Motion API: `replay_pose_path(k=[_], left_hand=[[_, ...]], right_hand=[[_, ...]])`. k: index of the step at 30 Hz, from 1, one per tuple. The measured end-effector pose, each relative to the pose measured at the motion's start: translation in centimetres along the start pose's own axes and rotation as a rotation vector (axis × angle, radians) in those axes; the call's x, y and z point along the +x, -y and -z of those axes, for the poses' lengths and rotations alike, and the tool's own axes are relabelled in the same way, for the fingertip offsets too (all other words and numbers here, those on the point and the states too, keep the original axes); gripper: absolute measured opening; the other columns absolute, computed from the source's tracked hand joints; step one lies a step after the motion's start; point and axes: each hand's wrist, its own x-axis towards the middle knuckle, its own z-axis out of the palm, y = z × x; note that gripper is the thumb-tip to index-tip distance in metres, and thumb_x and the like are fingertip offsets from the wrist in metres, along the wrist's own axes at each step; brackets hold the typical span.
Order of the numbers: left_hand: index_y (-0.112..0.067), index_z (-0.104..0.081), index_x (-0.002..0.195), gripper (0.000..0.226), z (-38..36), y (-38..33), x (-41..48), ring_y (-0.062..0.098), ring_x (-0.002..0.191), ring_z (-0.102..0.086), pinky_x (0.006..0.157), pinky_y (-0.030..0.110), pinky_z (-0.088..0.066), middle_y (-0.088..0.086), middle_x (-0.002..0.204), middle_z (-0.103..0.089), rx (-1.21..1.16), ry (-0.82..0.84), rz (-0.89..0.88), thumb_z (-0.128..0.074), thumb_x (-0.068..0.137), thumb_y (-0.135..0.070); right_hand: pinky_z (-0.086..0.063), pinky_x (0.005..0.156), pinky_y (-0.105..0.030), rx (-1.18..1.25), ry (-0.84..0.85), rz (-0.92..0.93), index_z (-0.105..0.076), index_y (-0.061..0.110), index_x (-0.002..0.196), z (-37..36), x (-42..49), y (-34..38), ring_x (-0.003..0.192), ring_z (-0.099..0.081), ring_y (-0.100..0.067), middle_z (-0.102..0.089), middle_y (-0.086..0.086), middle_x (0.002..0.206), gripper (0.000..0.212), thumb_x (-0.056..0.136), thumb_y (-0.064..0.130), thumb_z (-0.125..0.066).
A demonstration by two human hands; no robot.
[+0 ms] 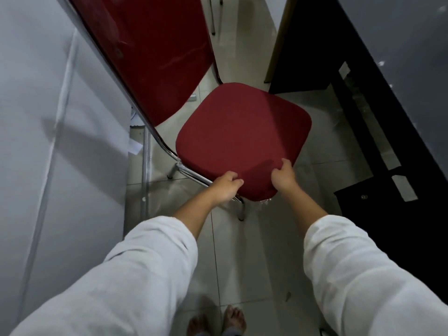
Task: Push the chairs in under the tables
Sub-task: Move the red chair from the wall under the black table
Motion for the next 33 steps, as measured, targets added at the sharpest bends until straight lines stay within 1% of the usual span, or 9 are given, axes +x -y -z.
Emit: replay_pose_path(k=[9,12,15,20,22,24,27,30,33], left_hand=[[-0.013,-0.046,0.138,0.046,12.0,-8.4,-9.2,0.025,0.126,-0.051,0.103,0.029,-0.038,0.011,0.138,-0.053,0.128,-0.302,-0.184,-0.049,0.096,-0.031],[-0.013,-0.047,0.137,0.044,16.0,-10.7,-12.0,0.023,0.125,-0.051,0.095,0.026,-0.036,0.008,0.136,-0.054,0.189,-0.410,-0.268,-0.049,0.096,-0.028],[-0.014,-0.053,0.130,0.038,20.0,-12.2,-13.8,0.021,0.120,-0.053,0.096,0.027,-0.039,0.006,0.129,-0.058,0.203,-0.541,-0.384,-0.053,0.093,-0.025],[-0.011,-0.062,0.118,0.030,27.7,-13.6,-14.0,0.023,0.113,-0.059,0.098,0.035,-0.047,0.009,0.119,-0.062,0.225,-0.754,-0.569,-0.055,0.089,-0.015],[-0.009,-0.063,0.114,0.029,30.6,-13.8,-13.3,0.028,0.112,-0.056,0.097,0.034,-0.044,0.013,0.115,-0.061,0.280,-0.889,-0.602,-0.056,0.086,-0.012],[-0.006,-0.062,0.114,0.031,33.5,-14.1,-12.1,0.033,0.115,-0.051,0.098,0.031,-0.036,0.017,0.116,-0.059,0.324,-1.012,-0.581,-0.057,0.084,-0.013],[-0.004,-0.051,0.128,0.044,36.5,-14.7,-10.0,0.037,0.123,-0.046,0.102,0.035,-0.034,0.021,0.129,-0.052,0.228,-0.927,-0.390,-0.056,0.090,-0.027],[-0.001,-0.046,0.124,0.048,37.4,-14.7,-8.0,0.038,0.114,-0.053,0.085,0.034,-0.037,0.024,0.122,-0.056,0.087,-0.688,-0.207,-0.040,0.098,-0.041],[0.003,-0.047,0.121,0.053,37.6,-14.1,-7.0,0.041,0.112,-0.054,0.089,0.040,-0.041,0.027,0.121,-0.058,0.073,-0.696,-0.169,-0.031,0.100,-0.043]], right_hand=[[-0.046,0.102,-0.042,-0.084,0.068,0.157,-0.029,0.011,0.147,2.3,-7.4,11.4,0.122,-0.053,-0.036,-0.048,-0.019,0.140,0.058,0.090,0.007,-0.043],[-0.047,0.091,-0.039,-0.081,0.082,0.199,-0.028,0.013,0.147,2.7,-9.2,15.3,0.115,-0.057,-0.034,-0.049,-0.019,0.138,0.057,0.092,0.011,-0.045],[-0.042,0.080,-0.033,-0.067,0.090,0.245,-0.029,0.015,0.147,1.9,-10.3,18.8,0.098,-0.052,-0.023,-0.050,-0.021,0.135,0.056,0.093,0.013,-0.045],[-0.046,0.091,-0.037,-0.041,0.124,0.253,-0.031,0.016,0.146,-1.0,-11.7,24.5,0.120,-0.054,-0.035,-0.047,-0.018,0.140,0.054,0.094,0.013,-0.043],[-0.046,0.093,-0.040,-0.037,0.138,0.245,-0.030,0.017,0.146,-2.4,-11.7,26.1,0.120,-0.054,-0.036,-0.048,-0.018,0.139,0.054,0.094,0.014,-0.043],[-0.045,0.086,-0.036,-0.039,0.142,0.244,-0.029,0.016,0.147,-3.6,-11.2,27.6,0.113,-0.055,-0.029,-0.048,-0.018,0.139,0.055,0.094,0.014,-0.042],[-0.042,0.080,-0.031,-0.038,0.141,0.246,-0.028,0.015,0.148,-4.8,-10.0,29.5,0.110,-0.056,-0.028,-0.048,-0.017,0.139,0.054,0.095,0.014,-0.041],[-0.046,0.078,-0.033,-0.067,0.126,0.245,-0.028,0.015,0.147,-5.2,-8.9,30.7,0.105,-0.058,-0.027,-0.050,-0.016,0.136,0.053,0.096,0.017,-0.042],[-0.051,0.092,-0.041,-0.080,0.137,0.262,-0.028,0.014,0.147,-5.9,-8.2,31.6,0.112,-0.058,-0.028,-0.050,-0.015,0.136,0.054,0.096,0.019,-0.045]])
